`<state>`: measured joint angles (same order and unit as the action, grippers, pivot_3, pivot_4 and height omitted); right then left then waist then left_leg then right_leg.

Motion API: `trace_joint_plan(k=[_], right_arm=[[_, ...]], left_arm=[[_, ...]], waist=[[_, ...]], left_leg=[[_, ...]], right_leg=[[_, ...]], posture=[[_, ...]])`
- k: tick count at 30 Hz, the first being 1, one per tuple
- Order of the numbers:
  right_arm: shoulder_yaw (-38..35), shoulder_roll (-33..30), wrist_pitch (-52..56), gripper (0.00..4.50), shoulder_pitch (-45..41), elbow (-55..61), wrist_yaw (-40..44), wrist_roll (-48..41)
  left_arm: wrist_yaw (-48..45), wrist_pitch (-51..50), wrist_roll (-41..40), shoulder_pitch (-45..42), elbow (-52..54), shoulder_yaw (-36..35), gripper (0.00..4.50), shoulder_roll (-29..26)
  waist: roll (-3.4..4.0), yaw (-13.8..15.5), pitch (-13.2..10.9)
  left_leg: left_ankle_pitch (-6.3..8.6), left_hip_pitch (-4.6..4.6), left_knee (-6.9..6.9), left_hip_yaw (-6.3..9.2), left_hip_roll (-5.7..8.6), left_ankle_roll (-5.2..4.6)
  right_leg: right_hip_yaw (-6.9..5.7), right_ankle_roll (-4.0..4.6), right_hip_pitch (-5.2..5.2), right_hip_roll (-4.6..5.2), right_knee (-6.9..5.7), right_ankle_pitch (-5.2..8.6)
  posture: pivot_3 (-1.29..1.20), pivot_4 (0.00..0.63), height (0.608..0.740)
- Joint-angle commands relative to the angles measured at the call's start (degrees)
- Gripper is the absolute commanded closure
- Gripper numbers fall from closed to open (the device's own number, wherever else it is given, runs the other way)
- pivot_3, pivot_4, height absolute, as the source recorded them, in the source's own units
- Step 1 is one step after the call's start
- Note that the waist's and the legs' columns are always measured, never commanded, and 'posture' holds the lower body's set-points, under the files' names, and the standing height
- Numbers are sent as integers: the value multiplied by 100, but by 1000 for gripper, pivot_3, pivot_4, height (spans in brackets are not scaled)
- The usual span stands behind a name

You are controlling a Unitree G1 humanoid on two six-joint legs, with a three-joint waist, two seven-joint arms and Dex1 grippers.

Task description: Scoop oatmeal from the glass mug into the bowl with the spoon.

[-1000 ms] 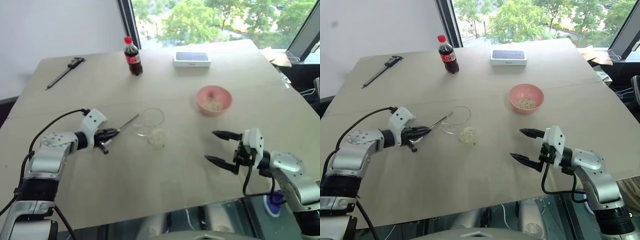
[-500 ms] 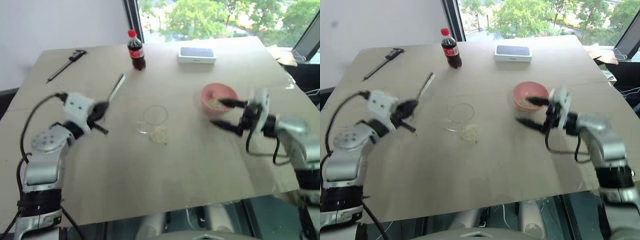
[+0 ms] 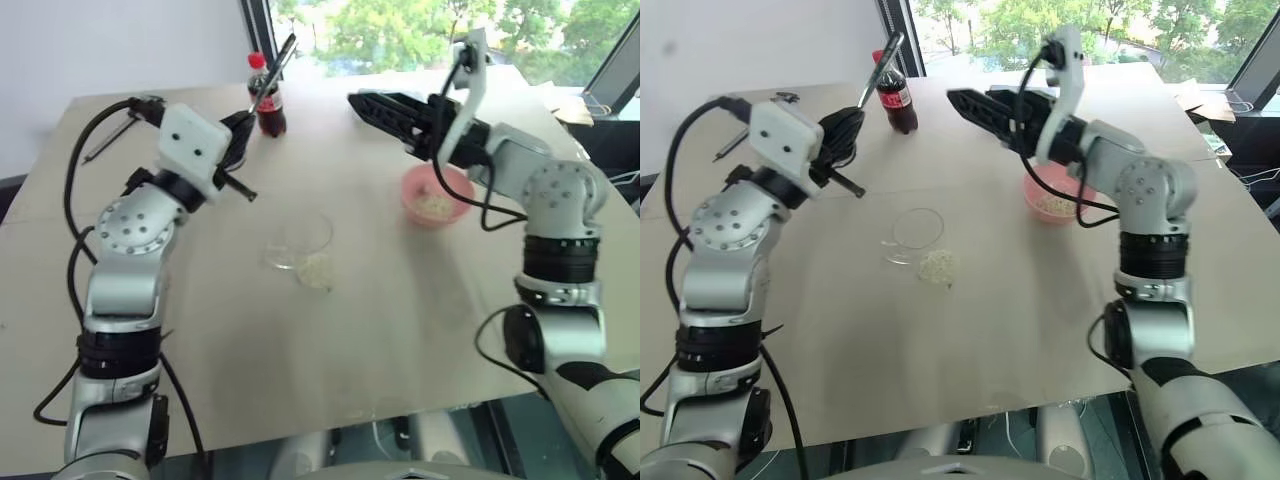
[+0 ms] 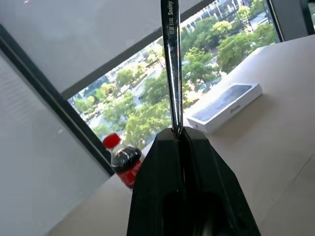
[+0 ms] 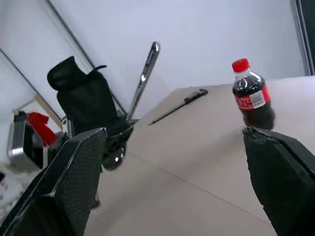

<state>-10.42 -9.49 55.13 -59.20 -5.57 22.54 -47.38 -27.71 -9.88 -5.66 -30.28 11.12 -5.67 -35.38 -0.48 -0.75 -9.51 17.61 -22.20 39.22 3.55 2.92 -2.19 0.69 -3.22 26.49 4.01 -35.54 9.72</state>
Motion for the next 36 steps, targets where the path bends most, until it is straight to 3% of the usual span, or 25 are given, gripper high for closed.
trace_joint_plan(k=[1,10,22,25,27,29,32,33,36], right_arm=[[-61,110,-343,0,-300,-266,-127,184],[85,437,-336,0,-427,-231,197,31],[40,589,-591,0,-497,-308,329,52],[14,593,-612,852,-439,-242,310,35],[-15,584,-618,1761,-412,-216,301,15],[-13,531,-628,3060,-392,-207,332,36],[0,421,-647,3750,-362,-214,415,72],[3,392,-657,4332,-361,-226,430,90],[11,354,-664,4461,-361,-245,448,142]], left_arm=[[-174,288,25,-237,90,229,4441,94],[-527,278,-97,-332,74,452,4441,165],[-932,238,-20,-323,-57,589,4441,129],[-995,231,-25,-360,-99,568,4500,106],[-1052,223,-26,-356,-130,559,4500,75],[-1067,161,-54,-344,-186,511,4500,60],[-1155,-15,-68,-338,-178,520,4500,-18],[-1149,-27,-64,-337,-173,507,4500,-23],[-1051,41,-13,-357,-187,459,4500,-10]], waist=[[0,-1,0],[0,-170,0],[0,-172,0],[0,-172,0],[1,-172,0],[1,-172,0],[1,-172,0],[0,-171,0],[2,-168,1]], left_leg=[[0,-2,6,-4,2,-1],[-5,-1,10,-13,-2,6],[-8,12,13,-20,-1,9],[-8,12,13,-20,-1,9],[-8,12,13,-20,-1,9],[-8,12,14,-20,-1,9],[-8,12,13,-20,-1,9],[-8,12,14,-20,-1,9],[-8,12,15,-20,0,9]], right_leg=[[0,0,4,1,-12,0],[5,1,18,-4,-31,0],[17,1,17,-4,-35,0],[17,1,17,-4,-35,0],[17,1,17,-4,-36,0],[17,1,17,-4,-36,0],[17,1,17,-4,-36,0],[17,1,17,-4,-36,0],[18,1,17,-3,-37,0]], posture=[[0,150,740],[0,150,740],[0,150,740],[0,150,740],[0,150,740],[0,150,740],[0,150,740],[0,150,740],[0,150,740]])
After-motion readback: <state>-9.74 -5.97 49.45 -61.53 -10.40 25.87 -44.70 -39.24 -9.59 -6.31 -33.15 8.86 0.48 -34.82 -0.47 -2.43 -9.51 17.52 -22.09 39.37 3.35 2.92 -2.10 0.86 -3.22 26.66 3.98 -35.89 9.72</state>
